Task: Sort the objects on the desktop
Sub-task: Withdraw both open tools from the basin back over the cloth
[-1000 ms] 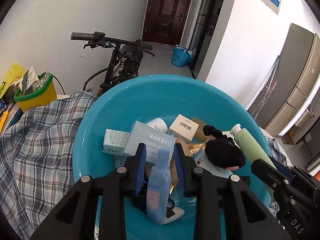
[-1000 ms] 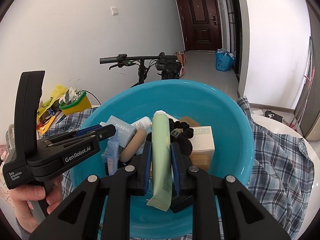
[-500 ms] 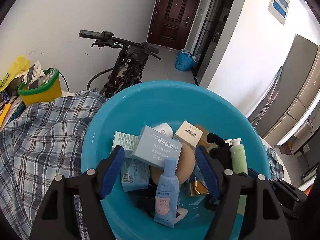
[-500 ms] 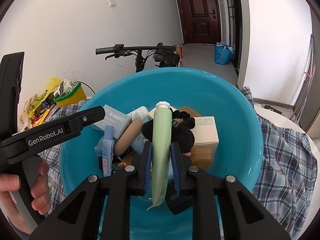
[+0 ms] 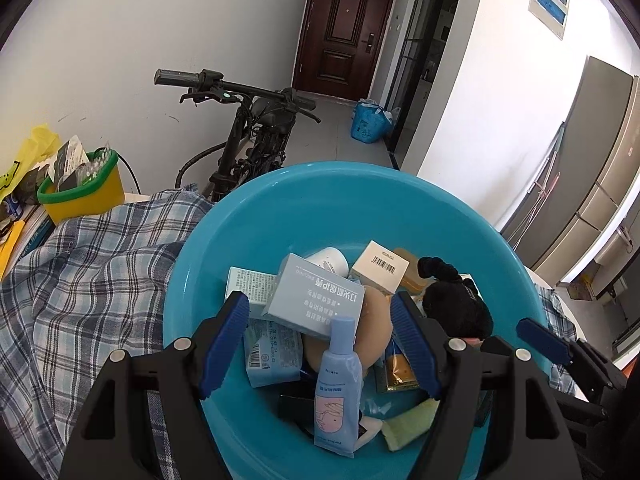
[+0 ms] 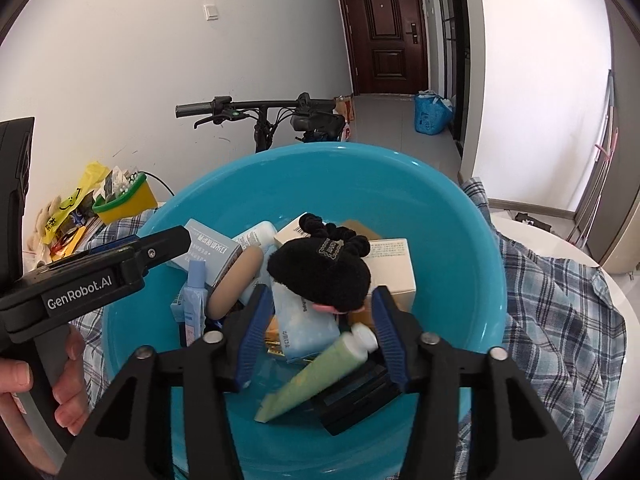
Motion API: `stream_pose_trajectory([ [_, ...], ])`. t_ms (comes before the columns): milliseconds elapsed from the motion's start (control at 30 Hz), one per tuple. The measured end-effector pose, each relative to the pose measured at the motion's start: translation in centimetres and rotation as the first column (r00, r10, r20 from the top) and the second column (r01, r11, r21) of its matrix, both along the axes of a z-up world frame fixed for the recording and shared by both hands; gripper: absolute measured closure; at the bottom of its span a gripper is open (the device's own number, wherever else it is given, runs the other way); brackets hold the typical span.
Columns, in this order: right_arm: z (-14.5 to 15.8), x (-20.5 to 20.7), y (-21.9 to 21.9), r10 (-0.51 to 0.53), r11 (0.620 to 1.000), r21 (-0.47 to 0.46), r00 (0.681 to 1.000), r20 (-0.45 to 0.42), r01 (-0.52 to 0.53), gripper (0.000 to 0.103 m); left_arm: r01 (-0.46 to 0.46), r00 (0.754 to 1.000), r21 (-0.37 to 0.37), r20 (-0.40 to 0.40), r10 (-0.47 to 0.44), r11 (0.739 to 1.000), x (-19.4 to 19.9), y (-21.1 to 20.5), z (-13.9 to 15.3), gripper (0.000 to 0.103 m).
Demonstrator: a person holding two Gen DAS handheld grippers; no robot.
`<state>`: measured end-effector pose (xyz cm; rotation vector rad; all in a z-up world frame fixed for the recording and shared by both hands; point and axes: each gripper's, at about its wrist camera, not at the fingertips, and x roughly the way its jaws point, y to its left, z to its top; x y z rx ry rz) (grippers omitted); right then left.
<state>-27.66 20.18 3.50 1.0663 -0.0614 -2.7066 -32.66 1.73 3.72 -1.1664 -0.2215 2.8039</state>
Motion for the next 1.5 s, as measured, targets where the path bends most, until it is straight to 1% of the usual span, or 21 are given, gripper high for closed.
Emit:
stream_pose_trajectory([
  [67,0.4,0.3,0.0,-0.024,0.999,0.04,0.999,-0.036,0.026,0.046,0.015,0.999,-0.043,-0.039,-0.017,0.999,0.3,0.6,0.4,0.027],
  [133,1.0,0.5,0.2,-0.043,0.996,0.069,0.996,-0.076,0.048,0.046,0.007,0.994,-0.072,-0.106,-0.015,0.997,0.9,0.9,1.0,0.027],
  [167,1.3,0.6,0.4,-0.051,0.996,0.074,0.994,-0.096,0.058,0.046,0.003,0.989,-0.079,-0.145,-0.014,0.997,1.3,0.9,1.4,0.025],
  [200,1.7,0.7,0.6,-0.059,0.995,0.072,0.992,-0.116,0.067,0.043,0.001,0.983,-0.079,-0.185,-0.015,0.997,1.6,0.9,1.9,0.018],
  [233,1.9,0.9,0.8,-0.065,0.995,0.069,0.989,-0.136,0.075,0.039,-0.003,0.973,-0.07,-0.228,-0.013,0.998,2.1,0.8,2.4,0.016],
  [267,2.4,1.0,0.9,-0.073,0.994,0.069,0.984,-0.164,0.085,0.033,-0.008,0.962,-0.058,-0.274,-0.009,0.998,2.6,0.7,2.9,0.016],
  [367,3.6,1.6,1.0,-0.076,0.99,0.101,0.97,-0.231,0.101,0.031,-0.015,0.92,-0.024,-0.391,0.004,1.0,4.2,0.1,4.4,0.016],
  [433,4.5,2.3,1.1,-0.071,0.989,0.106,0.956,-0.285,0.105,0.025,-0.016,0.888,-0.025,-0.461,0.003,1.0,5.2,-0.1,5.3,0.013],
  [500,5.6,3.2,1.4,-0.092,0.988,0.08,0.928,-0.361,0.13,0.002,-0.029,0.857,-0.045,-0.515,0.001,0.999,6.2,-0.1,6.2,0.0],
  [533,6.1,3.8,1.8,-0.113,0.987,0.063,0.908,-0.402,0.151,0.0,-0.038,0.844,-0.052,-0.536,0.005,0.998,6.6,0.0,6.4,0.0],
  [633,7.5,5.3,2.2,-0.169,0.974,0.043,0.847,-0.504,0.221,0.0,-0.023,0.837,-0.074,-0.547,-0.021,0.997,6.9,0.2,6.6,0.0],
  [733,8.6,5.9,2.0,-0.152,0.97,0.079,0.829,-0.539,0.229,0.0,-0.027,0.852,-0.077,-0.523,-0.017,0.997,6.9,0.2,7.1,0.0],
  [800,9.1,6.0,2.0,-0.158,0.964,0.095,0.822,-0.547,0.248,0.0,-0.018,0.852,-0.048,-0.523,-0.01,0.999,7.3,-0.2,7.8,0.0],
  [900,9.7,6.0,2.2,-0.16,0.972,0.062,0.831,-0.532,0.227,0.0,-0.012,0.846,0.014,-0.533,0.018,1.0,8.3,-0.6,8.8,0.0],
  [1000,10.1,6.2,2.5,-0.157,0.981,0.021,0.848,-0.506,0.194,0.0,0.006,0.86,0.031,-0.509,0.011,1.0,8.7,-0.7,9.2,0.0],
  [1067,10.3,6.4,2.6,-0.151,0.984,0.008,0.851,-0.503,0.179,0.0,0.027,0.874,0.012,-0.486,-0.018,1.0,8.8,-0.8,9.4,0.0],
  [1133,10.5,6.6,2.6,-0.146,0.985,0.008,0.851,-0.504,0.174,0.0,0.022,0.881,-0.035,-0.472,-0.036,0.999,9.3,-0.9,9.5,0.0],
  [1233,10.5,7.1,2.5,-0.139,0.986,0.01,0.85,-0.508,0.167,0.0,-0.026,0.865,-0.093,-0.501,-0.024,0.995,11.0,-1.6,9.5,0.0],
  [1300,10.5,7.4,2.5,-0.128,0.988,0.008,0.852,-0.507,0.153,0.0,-0.055,0.856,-0.105,-0.518,-0.007,0.993,12.3,-2.3,9.2,0.0],
  [1400,10.4,8.3,2.7,-0.131,0.989,-0.01,0.852,-0.507,0.146,0.0,-0.054,0.849,-0.07,-0.528,0.009,0.996,14.2,-3.3,8.8,0.0],
  [1500,10.4,9.3,2.4,-0.117,0.99,0.001,0.85,-0.513,0.138,0.0,-0.024,0.853,-0.039,-0.523,0.0,0.999,16.3,-4.1,8.4,0.0],
])
